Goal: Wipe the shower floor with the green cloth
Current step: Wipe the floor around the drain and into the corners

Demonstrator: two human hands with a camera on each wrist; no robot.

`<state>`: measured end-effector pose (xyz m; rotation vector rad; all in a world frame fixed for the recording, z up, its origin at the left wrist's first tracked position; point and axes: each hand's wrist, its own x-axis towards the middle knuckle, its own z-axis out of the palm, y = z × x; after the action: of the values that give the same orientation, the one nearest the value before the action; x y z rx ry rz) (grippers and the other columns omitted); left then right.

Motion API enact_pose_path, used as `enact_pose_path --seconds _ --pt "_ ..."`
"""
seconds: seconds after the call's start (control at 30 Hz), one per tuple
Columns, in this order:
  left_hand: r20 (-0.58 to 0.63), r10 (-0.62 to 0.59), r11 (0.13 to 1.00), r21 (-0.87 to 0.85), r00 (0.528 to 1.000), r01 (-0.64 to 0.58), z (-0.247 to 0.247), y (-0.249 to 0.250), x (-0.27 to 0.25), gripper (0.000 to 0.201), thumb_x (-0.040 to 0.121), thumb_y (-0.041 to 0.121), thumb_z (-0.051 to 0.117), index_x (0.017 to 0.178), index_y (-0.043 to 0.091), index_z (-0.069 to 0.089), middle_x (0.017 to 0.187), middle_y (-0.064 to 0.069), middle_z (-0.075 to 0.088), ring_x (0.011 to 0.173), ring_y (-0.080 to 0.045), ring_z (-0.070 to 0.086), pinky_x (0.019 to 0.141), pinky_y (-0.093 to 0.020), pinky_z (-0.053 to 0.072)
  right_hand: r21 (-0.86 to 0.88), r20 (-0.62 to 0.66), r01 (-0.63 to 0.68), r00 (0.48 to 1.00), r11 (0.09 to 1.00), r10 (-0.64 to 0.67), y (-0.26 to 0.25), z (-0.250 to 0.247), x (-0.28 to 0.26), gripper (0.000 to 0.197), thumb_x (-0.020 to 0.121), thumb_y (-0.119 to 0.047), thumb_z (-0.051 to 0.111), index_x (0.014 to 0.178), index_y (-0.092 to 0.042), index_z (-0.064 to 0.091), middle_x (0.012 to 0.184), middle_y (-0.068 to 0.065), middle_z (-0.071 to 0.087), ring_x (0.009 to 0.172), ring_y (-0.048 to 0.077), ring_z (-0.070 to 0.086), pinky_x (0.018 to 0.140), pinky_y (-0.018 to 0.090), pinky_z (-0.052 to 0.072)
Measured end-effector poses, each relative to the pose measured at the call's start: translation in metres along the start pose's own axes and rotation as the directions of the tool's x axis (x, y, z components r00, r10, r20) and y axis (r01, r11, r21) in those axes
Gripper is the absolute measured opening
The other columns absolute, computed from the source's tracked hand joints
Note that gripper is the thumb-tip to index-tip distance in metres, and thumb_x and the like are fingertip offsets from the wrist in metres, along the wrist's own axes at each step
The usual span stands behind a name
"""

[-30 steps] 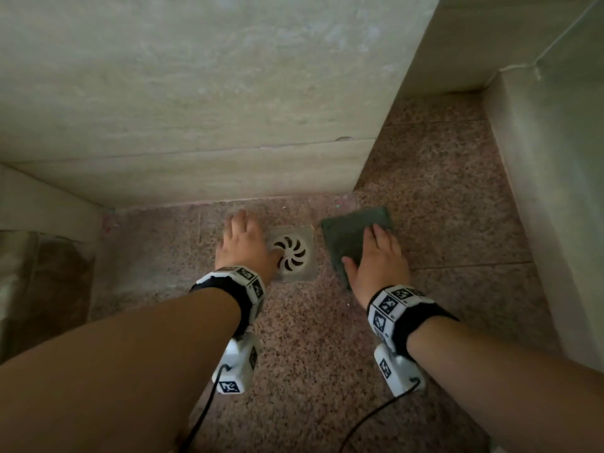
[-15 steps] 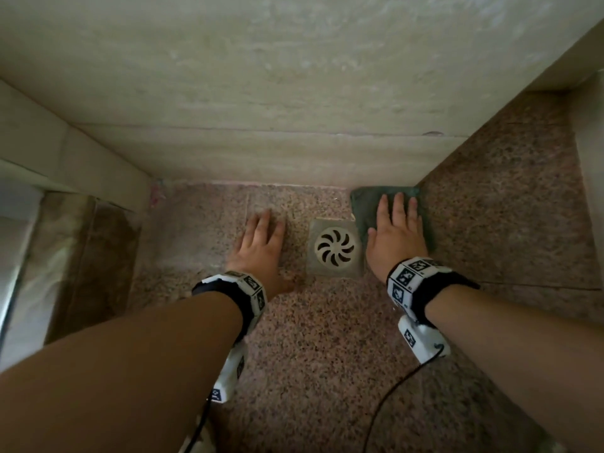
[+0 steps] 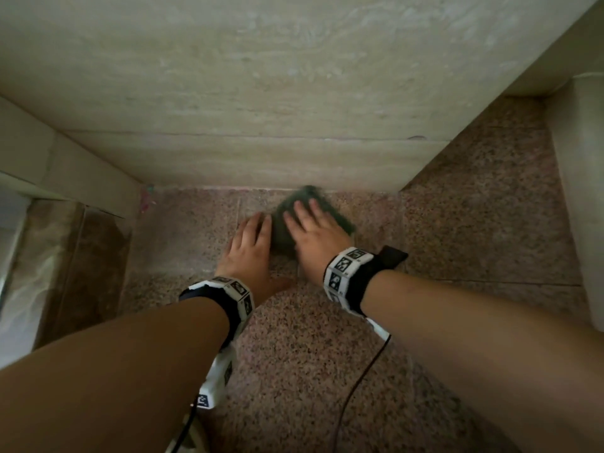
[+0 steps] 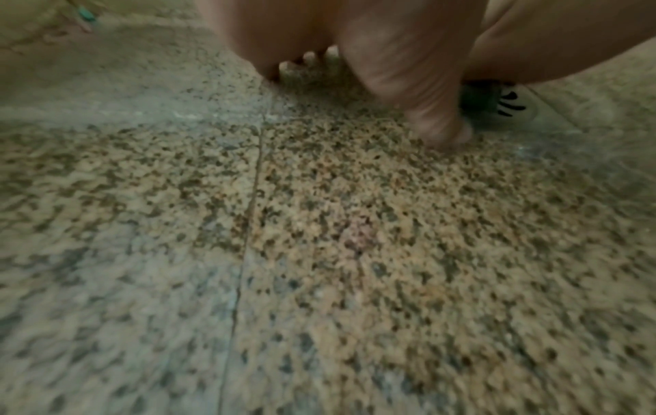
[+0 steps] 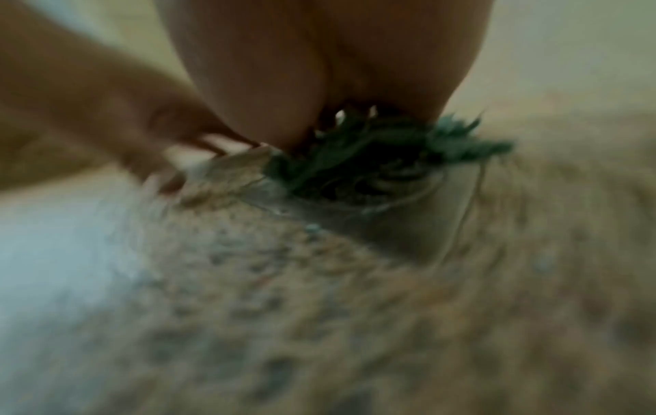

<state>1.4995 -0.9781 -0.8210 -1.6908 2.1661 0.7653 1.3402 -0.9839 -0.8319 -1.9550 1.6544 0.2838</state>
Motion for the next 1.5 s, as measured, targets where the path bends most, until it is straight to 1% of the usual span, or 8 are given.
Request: enact_pose_path --seconds 0.2,0.43,0.5,0.6,0.67,0.83,1.27,1.5 --pt "-0.162 0.213 0.975 0.094 0.963 -0.2 -0.03 0.038 0.018 0.056 0.098 0.029 0.043 0.152 0.018 0.029 0.158 -0.005 0.021 0.147 -0.027 0.012 0.118 -0.044 0.022 -0.007 0.004 -0.033 0.999 0.999 0.033 0.026 -0.005 -0.022 0.067 0.103 -0.031 0.033 0.156 -0.018 -0.007 0.163 -0.002 -0.015 0.149 0.02 -0.014 0.122 0.038 0.002" --pt "0.201 0.539 0.797 0.193 0.818 -0.573 -0.02 0.122 0.052 0.072 0.097 0.018 0.051 0.157 0.01 0.011 0.165 -0.004 0.006 0.151 -0.021 0.003 0.122 -0.038 0.017 0.034 0.033 -0.311 0.95 0.95 0.31 0.08 -0.013 -0.063 0.062 0.104 -0.022 0.026 0.154 -0.007 -0.008 0.162 0.01 -0.014 0.15 0.026 -0.01 0.121 0.037 -0.006" --pt "0.18 0.526 0.832 0.093 0.831 -0.547 -0.013 0.141 0.056 0.071 0.099 0.015 0.047 0.157 0.009 0.006 0.165 -0.007 0.004 0.151 -0.021 0.006 0.121 -0.035 0.016 0.173 0.058 -0.232 0.973 0.957 0.225 0.083 -0.02 -0.067 0.063 0.104 -0.019 0.031 0.154 -0.005 -0.004 0.163 0.012 -0.007 0.15 0.026 -0.001 0.119 0.03 -0.002" --pt "0.174 0.424 0.9 0.026 0.889 -0.435 0.0 0.155 0.057 0.067 0.103 0.016 0.038 0.156 0.006 -0.002 0.164 -0.013 -0.003 0.151 -0.024 0.002 0.121 -0.033 0.01 0.472 -0.145 -0.285 0.909 0.834 0.392 0.094 -0.021 -0.07 0.064 0.098 -0.01 0.041 0.156 -0.014 0.015 0.164 0.003 0.006 0.149 0.019 0.016 0.115 0.025 0.017" --pt "0.211 0.381 0.911 0.082 0.9 -0.405 0.01 0.157 0.057 0.063 0.106 0.02 0.031 0.156 0.005 -0.003 0.163 -0.011 -0.013 0.151 -0.024 -0.007 0.121 -0.035 0.003 0.446 -0.196 -0.356 0.857 0.821 0.477 0.098 -0.014 -0.076 0.065 0.096 -0.008 0.041 0.156 -0.016 0.017 0.164 -0.001 0.007 0.149 0.016 0.013 0.116 0.026 0.018" --pt "0.208 0.33 0.913 0.178 0.921 -0.368 0.007 0.139 0.066 0.067 0.105 0.021 0.033 0.156 0.014 -0.009 0.162 0.001 -0.022 0.149 -0.016 -0.017 0.122 -0.039 -0.003 0.287 -0.115 -0.283 0.938 0.915 0.327 0.081 0.007 -0.081 0.071 0.097 -0.015 0.043 0.157 -0.015 0.005 0.164 -0.003 -0.006 0.15 0.013 -0.006 0.12 0.027 0.01" --pt "0.143 0.25 0.934 0.224 0.958 -0.278 -0.025 0.002 0.066 0.067 0.104 0.038 0.035 0.156 0.03 -0.006 0.163 0.014 -0.011 0.149 -0.008 -0.011 0.121 -0.042 -0.002 0.21 -0.121 -0.106 0.984 0.972 0.134 0.014 -0.003 -0.039 0.068 0.101 -0.029 0.036 0.157 -0.015 -0.001 0.164 -0.001 -0.01 0.15 0.014 -0.007 0.118 0.027 0.009" --pt "0.09 0.031 0.987 0.155 0.996 -0.045 -0.049 -0.112 0.045 0.066 0.105 0.036 0.035 0.157 0.027 -0.006 0.164 0.009 -0.012 0.15 -0.013 -0.013 0.122 -0.043 0.002 0.216 -0.107 -0.086 0.988 0.973 0.111 -0.012 0.005 -0.028 0.069 0.101 -0.034 0.038 0.157 -0.015 0.002 0.164 -0.001 -0.006 0.149 0.017 0.012 0.114 0.034 0.032"
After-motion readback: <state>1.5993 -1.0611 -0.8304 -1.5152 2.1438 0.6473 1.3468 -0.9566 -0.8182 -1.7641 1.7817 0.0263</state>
